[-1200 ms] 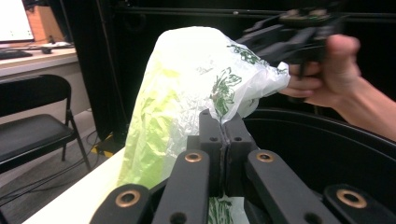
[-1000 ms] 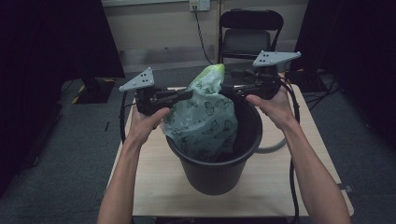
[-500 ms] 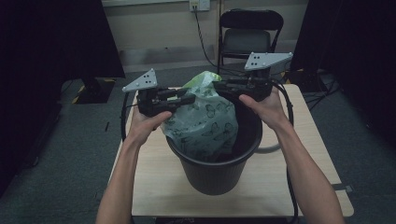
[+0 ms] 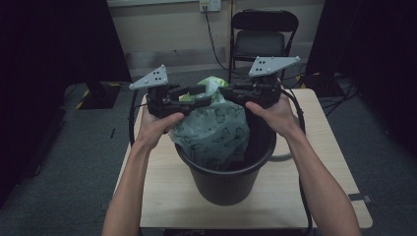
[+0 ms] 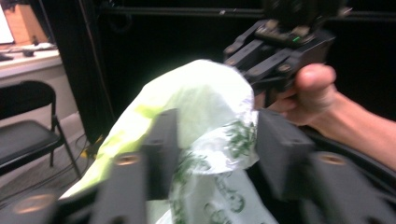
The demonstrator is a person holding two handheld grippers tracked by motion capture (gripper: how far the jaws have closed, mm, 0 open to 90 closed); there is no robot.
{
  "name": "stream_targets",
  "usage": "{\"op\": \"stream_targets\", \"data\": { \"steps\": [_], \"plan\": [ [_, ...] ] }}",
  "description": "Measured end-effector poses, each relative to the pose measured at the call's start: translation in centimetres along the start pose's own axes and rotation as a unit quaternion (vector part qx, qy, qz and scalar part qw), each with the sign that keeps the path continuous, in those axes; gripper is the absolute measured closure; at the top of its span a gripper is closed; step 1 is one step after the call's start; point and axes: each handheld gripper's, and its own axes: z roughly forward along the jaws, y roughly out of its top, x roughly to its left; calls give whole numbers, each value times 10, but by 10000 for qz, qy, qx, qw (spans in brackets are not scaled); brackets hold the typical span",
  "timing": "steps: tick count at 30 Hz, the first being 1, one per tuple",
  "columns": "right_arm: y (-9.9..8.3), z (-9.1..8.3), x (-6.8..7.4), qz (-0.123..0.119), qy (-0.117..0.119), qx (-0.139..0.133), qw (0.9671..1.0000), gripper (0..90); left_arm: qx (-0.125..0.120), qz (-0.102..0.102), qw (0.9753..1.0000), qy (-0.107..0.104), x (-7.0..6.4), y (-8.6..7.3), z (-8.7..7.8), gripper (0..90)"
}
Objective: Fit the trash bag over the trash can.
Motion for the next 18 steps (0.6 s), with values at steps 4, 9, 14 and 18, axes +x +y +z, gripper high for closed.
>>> {"op": "stream_targets", "data": {
  "steps": [4,9,14,18],
  "plan": [
    [-3,0,1,40,82,-2,10000,778,-14,33,10000,-38,5,-6,-6,862],
    [-9,-5,-2,104,146,-44,9998,651,-52,113,9999,-84,5,-11,-11,894],
    [-13,-23,-12,360,101,-395,9985,718,-146,208,9995,-190,1,-15,-15,895],
    [-12,-24,-18,449,-146,-415,9980,725,-185,247,9990,-329,-1,-16,-15,895]
  ]
}}
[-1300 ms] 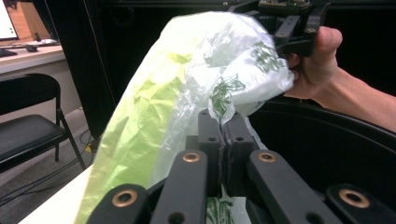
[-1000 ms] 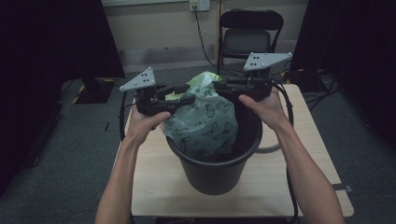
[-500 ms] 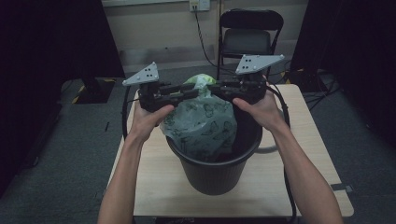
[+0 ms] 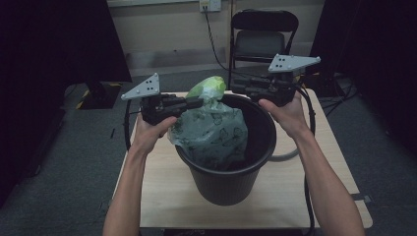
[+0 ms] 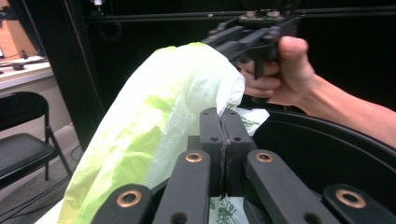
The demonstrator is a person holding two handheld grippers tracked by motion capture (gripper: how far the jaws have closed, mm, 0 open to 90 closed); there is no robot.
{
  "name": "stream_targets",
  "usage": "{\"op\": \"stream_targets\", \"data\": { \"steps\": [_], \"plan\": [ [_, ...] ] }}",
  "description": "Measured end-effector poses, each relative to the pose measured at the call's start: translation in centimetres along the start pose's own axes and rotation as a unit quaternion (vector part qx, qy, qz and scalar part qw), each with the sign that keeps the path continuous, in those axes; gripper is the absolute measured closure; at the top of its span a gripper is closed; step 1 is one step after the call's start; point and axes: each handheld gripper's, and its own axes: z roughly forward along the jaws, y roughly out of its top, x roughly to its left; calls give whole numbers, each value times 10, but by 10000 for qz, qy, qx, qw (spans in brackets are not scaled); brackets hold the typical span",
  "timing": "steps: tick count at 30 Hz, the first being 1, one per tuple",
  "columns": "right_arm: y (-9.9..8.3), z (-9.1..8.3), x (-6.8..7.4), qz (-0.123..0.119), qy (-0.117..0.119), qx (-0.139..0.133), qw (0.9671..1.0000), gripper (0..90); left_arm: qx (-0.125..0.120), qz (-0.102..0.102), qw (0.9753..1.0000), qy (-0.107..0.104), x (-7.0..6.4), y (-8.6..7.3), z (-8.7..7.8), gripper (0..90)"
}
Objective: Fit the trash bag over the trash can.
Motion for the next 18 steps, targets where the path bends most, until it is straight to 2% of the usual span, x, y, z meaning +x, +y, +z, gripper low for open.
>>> {"op": "stream_targets", "data": {
  "steps": [1,4,8,10,13,16,18],
  "plan": [
    [2,1,-2,15,-57,-54,10000,718,-4,33,9999,-122,-1,0,1,895],
    [8,4,-4,52,-89,-190,9998,680,0,70,9999,-120,-2,-1,3,895],
    [11,9,-3,92,37,-182,9998,617,55,89,9999,-63,-2,-1,4,895],
    [10,13,1,39,241,-148,9996,585,116,74,9999,34,-1,-2,4,895],
    [9,17,6,-25,432,8,9991,540,53,48,9999,92,0,-1,4,894],
    [9,22,10,-91,568,135,9983,535,81,30,9998,173,-1,-1,4,893],
    [10,23,12,-104,599,127,9981,541,56,22,9998,207,0,-1,3,892]
  ]
}}
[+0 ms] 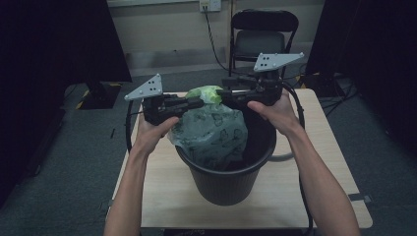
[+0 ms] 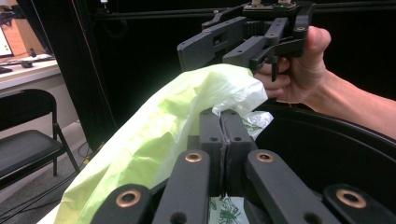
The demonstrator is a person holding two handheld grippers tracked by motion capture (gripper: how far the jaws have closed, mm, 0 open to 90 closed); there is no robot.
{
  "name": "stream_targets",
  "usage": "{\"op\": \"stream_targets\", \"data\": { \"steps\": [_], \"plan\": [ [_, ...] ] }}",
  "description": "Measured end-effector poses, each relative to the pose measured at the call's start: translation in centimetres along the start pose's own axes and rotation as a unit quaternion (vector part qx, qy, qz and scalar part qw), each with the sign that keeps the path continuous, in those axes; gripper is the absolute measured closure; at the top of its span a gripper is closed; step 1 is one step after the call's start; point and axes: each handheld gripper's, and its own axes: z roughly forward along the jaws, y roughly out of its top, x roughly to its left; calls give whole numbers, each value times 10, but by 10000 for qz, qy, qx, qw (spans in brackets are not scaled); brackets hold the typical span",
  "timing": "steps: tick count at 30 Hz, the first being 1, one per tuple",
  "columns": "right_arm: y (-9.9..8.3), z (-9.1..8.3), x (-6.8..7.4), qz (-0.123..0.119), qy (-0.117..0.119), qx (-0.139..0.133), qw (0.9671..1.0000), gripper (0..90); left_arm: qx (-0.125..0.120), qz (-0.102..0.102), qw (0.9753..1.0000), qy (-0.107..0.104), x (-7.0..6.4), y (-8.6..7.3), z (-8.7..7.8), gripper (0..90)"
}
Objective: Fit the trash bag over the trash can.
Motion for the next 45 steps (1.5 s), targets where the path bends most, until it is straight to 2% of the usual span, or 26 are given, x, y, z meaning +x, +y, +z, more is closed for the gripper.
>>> {"op": "stream_targets", "data": {
  "steps": [3,5,8,9,12,15,17,18,21,22,23,25,27,28,29,30,31,33,35,36,41,43,44,45],
  "plan": [
    [0,1,1,6,100,25,9999,541,-53,-51,9999,75,1,0,-1,892],
    [0,1,2,-22,65,53,10000,539,-107,-69,9999,102,2,0,-3,892],
    [1,-1,2,-3,97,-23,10000,543,-184,-99,9998,51,3,1,-4,892],
    [0,0,0,45,44,36,10000,548,-227,-90,9997,54,2,1,-5,892],
    [-2,5,-2,39,91,204,9997,545,-257,-83,9996,37,2,1,-4,892],
    [-1,8,-1,30,158,188,9997,574,-261,-90,9996,25,2,1,-3,892],
    [-1,10,-1,29,223,162,9996,629,-262,-86,9996,27,2,1,-3,892],
    [0,11,0,9,278,162,9995,718,-254,-98,9996,33,2,1,-3,891],
    [0,11,0,-32,268,153,9995,884,-235,-112,9997,30,2,1,-4,884],
    [0,10,-1,-26,211,122,9997,895,-242,-123,9996,43,2,1,-4,869],
    [0,9,-2,1,185,92,9998,900,-293,-212,9993,82,2,2,-4,820],
    [0,8,-4,56,99,56,9999,900,-345,-352,9987,104,1,4,-4,593],
    [0,8,-6,86,75,59,9999,900,-334,-286,9987,261,-2,10,-1,495],
    [0,8,-6,86,75,59,9999,900,-334,-286,9987,261,-2,10,-1,461],
    [0,8,-6,77,97,92,9999,900,-276,-253,9985,391,-3,15,3,448],
    [1,9,-5,69,116,102,9999,900,-276,-253,9985,391,-3,15,3,459],
    [1,9,-4,35,120,114,9999,900,-260,-287,9981,475,0,16,5,532],
    [2,8,-3,21,104,139,9998,900,-389,-282,9983,319,1,16,5,733],
    [2,8,-3,38,33,144,9999,900,-445,-292,9981,298,1,15,5,825],
    [1,5,-9,145,-117,125,9997,900,-471,-237,9982,299,0,14,4,848],
    [-3,1,-27,394,-488,197,9978,900,-512,-184,9981,302,-6,14,-3,883],
    [-7,0,-36,519,-561,191,9969,900,-478,-142,9983,298,-9,14,-5,884],
    [-7,0,-36,519,-561,191,9969,900,-478,-142,9983,298,-9,14,-5,886],
    [-12,0,-46,649,-629,166,9958,900,-474,-119,9985,246,-11,12,-5,891]
  ]
}}
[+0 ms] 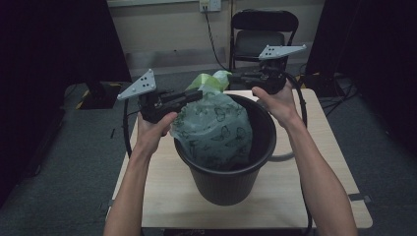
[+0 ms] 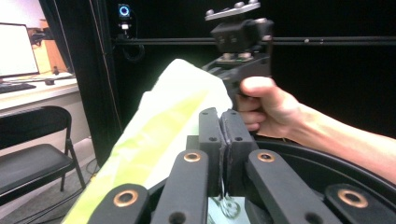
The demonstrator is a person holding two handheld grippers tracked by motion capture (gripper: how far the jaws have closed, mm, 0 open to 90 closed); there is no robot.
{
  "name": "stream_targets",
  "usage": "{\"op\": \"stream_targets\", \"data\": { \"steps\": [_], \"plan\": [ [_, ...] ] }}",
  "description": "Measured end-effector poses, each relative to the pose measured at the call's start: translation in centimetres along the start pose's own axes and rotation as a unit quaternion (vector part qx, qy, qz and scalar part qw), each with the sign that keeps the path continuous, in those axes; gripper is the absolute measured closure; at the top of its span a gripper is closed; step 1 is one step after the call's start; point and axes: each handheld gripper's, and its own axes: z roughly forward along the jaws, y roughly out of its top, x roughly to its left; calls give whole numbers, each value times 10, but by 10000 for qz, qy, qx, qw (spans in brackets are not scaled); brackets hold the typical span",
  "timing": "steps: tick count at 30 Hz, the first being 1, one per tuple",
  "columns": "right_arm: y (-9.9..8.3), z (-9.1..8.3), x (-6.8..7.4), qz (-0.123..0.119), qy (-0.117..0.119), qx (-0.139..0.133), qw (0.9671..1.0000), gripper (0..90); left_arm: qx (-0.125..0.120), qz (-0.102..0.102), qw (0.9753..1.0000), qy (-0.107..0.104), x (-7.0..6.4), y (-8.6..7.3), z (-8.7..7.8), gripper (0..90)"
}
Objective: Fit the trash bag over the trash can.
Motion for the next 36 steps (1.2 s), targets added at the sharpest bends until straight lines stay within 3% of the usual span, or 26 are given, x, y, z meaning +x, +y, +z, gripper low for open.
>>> {"op": "stream_targets", "data": {
  "steps": [5,6,7,10,18,20,23,26,29,31,36],
  "plan": [
    [-7,3,-10,118,77,-112,9998,900,36,19,10000,-25,-1,-4,-2,896],
    [-9,2,-9,108,233,-262,9993,826,48,8,10000,-36,1,-5,-1,900],
    [-10,1,-8,106,285,-306,9991,809,40,-14,10000,-30,3,-6,-1,900],
    [-8,0,-5,-28,419,-328,9986,691,14,-36,10000,-31,4,-6,-1,900],
    [-3,8,-7,-136,615,-128,9979,467,16,86,9998,-205,0,-3,2,900],
    [-3,10,-7,-164,593,-106,9981,468,22,94,9997,-214,0,-3,3,900],
    [-2,13,-6,-291,609,-85,9977,721,29,84,9997,-217,0,-4,4,900],
    [-2,12,-7,-272,688,-124,9972,875,85,22,9998,-186,-1,-6,5,900],
    [-2,10,-10,-139,606,-193,9979,900,131,30,9997,-185,-4,-6,3,900],
    [-1,7,-17,74,335,-253,9991,900,123,45,9998,-124,-11,-5,-1,900],
    [-2,8,-30,318,55,-211,9993,900,23,114,9996,-241,-26,-7,-6,900]
  ]
}}
